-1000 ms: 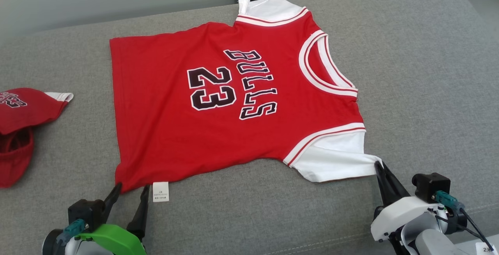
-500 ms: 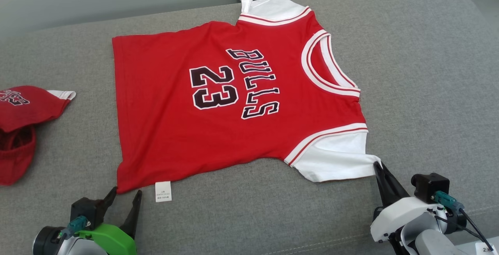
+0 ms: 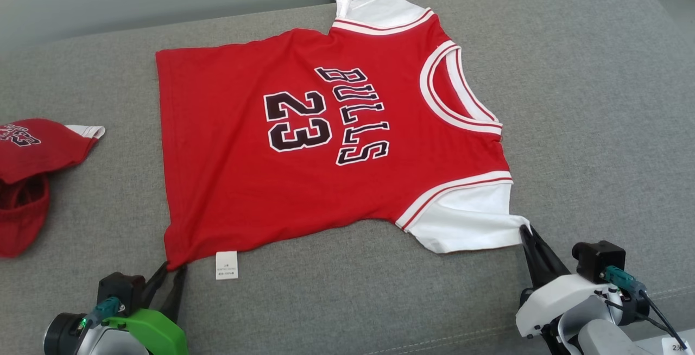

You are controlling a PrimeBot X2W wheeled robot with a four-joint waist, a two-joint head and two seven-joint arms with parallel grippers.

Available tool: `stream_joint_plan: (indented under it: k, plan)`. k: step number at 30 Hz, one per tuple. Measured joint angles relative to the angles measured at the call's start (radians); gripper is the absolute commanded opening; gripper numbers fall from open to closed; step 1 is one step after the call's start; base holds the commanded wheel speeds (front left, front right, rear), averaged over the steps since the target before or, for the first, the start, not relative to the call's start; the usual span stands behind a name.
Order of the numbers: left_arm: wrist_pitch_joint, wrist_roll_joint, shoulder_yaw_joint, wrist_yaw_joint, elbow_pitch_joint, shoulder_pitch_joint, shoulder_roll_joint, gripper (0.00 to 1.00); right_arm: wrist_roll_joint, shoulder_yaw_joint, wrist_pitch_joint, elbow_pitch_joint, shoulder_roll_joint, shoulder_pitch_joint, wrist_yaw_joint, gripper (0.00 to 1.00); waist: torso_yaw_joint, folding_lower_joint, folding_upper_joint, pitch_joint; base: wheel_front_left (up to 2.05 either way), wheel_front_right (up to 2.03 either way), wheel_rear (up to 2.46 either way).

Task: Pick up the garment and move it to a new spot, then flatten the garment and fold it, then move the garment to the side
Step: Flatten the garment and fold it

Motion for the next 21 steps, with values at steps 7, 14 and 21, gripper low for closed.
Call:
stream_joint_plan:
  k: [7,14,21]
  plan:
    - [-0.004,0.000,-0.004,-0.010,0.018,-0.023,-0.012,0.00,-0.001,-0.005,0.000,-0.005,0.002,0.000,0.002,0.00,0.000,0.0000,0.0000,-0.003,0.00,0.00,0.00]
    - [-0.014,-0.032,0.052,-0.009,0.011,-0.024,-0.014,0.00,0.024,-0.056,0.000,-0.084,0.008,-0.022,0.010,0.00,-0.009,0.0000,0.0000,-0.007,0.00,0.00,0.00]
    - [-0.023,-0.071,0.097,-0.004,-0.037,-0.024,-0.015,0.00,0.062,-0.120,0.000,-0.187,0.005,-0.034,0.028,0.00,-0.015,0.0000,0.0000,-0.022,0.00,0.00,0.00]
